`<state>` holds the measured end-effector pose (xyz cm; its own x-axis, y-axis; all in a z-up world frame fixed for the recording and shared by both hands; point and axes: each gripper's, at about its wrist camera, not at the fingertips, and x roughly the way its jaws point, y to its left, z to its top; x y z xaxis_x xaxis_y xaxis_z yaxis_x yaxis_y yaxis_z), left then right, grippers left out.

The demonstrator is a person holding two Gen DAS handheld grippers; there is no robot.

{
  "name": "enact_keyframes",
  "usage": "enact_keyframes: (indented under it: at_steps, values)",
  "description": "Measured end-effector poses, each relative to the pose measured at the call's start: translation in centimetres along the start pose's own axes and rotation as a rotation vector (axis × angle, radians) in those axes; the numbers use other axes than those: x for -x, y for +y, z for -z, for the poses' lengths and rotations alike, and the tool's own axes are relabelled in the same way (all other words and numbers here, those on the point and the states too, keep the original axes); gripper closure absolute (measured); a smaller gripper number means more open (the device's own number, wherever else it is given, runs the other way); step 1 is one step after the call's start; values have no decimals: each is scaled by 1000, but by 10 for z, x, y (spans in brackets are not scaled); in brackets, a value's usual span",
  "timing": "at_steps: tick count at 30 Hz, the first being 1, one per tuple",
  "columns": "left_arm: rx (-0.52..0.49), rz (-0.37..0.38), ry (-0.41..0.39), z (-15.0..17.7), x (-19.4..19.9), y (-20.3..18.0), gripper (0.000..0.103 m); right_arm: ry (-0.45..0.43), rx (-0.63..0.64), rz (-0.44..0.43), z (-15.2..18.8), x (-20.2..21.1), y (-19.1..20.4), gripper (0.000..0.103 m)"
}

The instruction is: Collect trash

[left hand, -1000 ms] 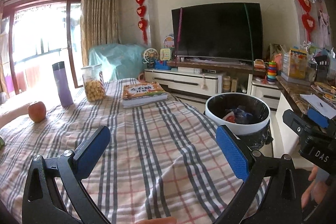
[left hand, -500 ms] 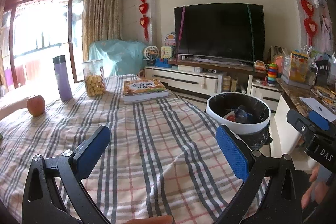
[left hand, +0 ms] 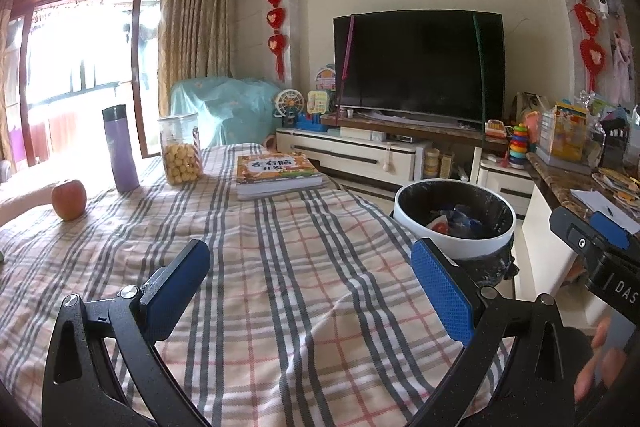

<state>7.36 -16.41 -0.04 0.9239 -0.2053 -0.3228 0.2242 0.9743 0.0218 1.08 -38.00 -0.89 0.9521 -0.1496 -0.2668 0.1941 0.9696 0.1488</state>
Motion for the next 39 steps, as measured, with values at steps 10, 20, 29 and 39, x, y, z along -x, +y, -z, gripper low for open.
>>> enact_keyframes:
  at_steps: [10, 20, 29, 39]
  values:
    - [-6, 3, 2, 1, 1, -1, 0, 2, -2, -3, 0, 1, 1, 0]
    - [-5, 6, -2, 1, 3, -3, 0, 0, -2, -4, 0, 1, 0, 0]
    - [-3, 9, -4, 1, 3, -2, 0, -12, -5, -8, -4, 5, 3, 0]
    - [-3, 8, -7, 1, 5, 0, 0, -12, -2, -10, -6, 6, 7, 0]
